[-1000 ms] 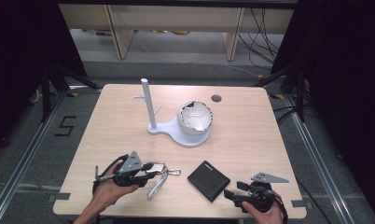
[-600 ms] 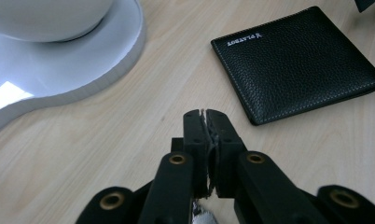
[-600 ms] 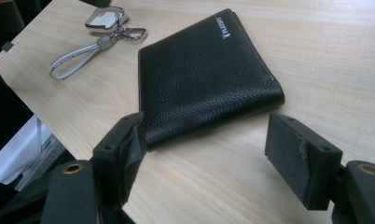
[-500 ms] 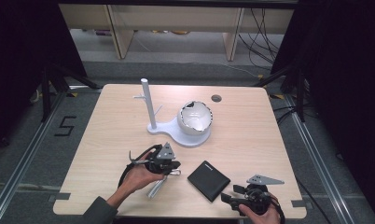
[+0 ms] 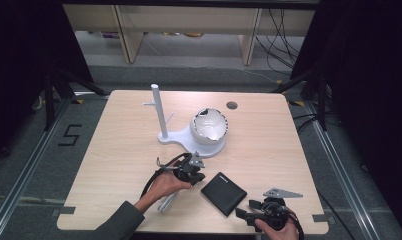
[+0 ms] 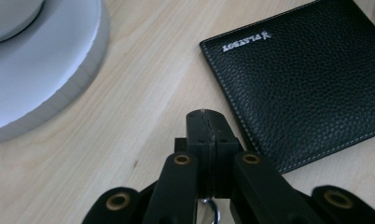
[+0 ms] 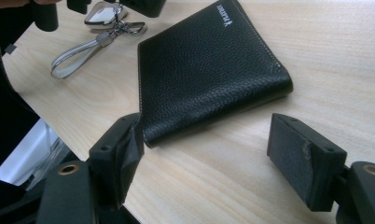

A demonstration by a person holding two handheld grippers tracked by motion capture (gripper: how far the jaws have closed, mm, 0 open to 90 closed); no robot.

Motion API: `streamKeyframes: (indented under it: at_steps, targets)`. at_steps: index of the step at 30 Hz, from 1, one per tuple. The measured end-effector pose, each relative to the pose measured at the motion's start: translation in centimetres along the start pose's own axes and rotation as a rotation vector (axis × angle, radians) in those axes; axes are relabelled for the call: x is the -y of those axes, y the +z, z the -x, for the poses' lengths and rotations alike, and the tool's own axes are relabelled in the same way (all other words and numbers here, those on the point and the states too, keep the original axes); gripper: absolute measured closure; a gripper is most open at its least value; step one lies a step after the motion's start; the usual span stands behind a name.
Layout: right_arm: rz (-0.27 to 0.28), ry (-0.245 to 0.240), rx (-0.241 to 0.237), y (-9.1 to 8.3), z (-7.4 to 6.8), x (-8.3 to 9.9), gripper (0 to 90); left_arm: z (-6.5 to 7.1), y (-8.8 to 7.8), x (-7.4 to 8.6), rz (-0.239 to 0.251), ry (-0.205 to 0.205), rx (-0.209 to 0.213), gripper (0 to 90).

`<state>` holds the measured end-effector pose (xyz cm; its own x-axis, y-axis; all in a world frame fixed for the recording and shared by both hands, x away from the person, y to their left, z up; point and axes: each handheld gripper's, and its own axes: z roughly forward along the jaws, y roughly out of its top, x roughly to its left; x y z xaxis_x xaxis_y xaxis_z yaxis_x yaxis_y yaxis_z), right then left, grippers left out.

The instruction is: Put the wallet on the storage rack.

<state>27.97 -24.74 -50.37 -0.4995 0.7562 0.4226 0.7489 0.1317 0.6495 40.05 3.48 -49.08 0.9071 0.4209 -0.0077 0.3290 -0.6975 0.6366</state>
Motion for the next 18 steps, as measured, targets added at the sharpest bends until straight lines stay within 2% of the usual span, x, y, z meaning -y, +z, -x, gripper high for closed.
streamKeyframes:
  at_steps: [1, 2, 3, 4, 5, 6, 8, 9, 12, 13, 18]
  targets:
    - [0.0, 0.0, 0.0, 0.0, 0.0, 0.0, 28.1, 0.0, 0.0, 0.0, 0.0, 0.0, 0.0, 89.2]
    - [-0.011, 0.028, -0.005, 0.0, -0.3, 0.1, 27.7, 0.2, 0.2, -0.2, -0.01, 0.007, 0.005, 89.1]
    - [0.0, -0.007, 0.003, 0.2, -0.1, 0.1, 27.6, 0.2, 0.2, -0.2, -0.01, 0.007, 0.005, 89.1]
    - [-0.007, -0.009, 0.004, 0.3, -0.1, 0.0, 27.4, 0.3, 0.4, -0.3, -0.016, 0.008, 0.008, 89.1]
    - [-0.007, -0.009, 0.004, 0.3, -0.1, 0.0, 27.4, 0.3, 0.4, -0.3, -0.016, 0.008, 0.008, 89.1]
    - [-0.019, 0.021, -0.01, 0.3, -0.4, 0.1, 27.4, 0.4, 0.5, -0.3, -0.018, 0.006, 0.015, 89.0]
    - [-0.021, 0.021, -0.002, 0.4, -0.4, 0.1, 27.2, 0.3, 0.7, -0.3, -0.031, 0.008, 0.019, 89.0]
    - [-0.017, 0.025, -0.015, 0.5, -0.4, 0.1, 27.2, 0.3, 0.7, -0.3, -0.034, 0.008, 0.015, 89.0]
    - [-0.016, 0.028, -0.016, 0.5, -0.4, 0.1, 27.1, 0.5, 1.0, -0.4, -0.02, 0.001, 0.029, 89.0]
    - [-0.008, -0.002, -0.019, 0.5, -0.1, 0.0, 27.1, 0.5, 0.9, -0.4, -0.038, 0.019, 0.028, 89.0]
    - [-0.022, -0.009, 0.004, 0.6, -0.1, 0.1, 26.0, 1.1, 1.3, -0.5, -0.05, 0.036, 0.026, 88.9]
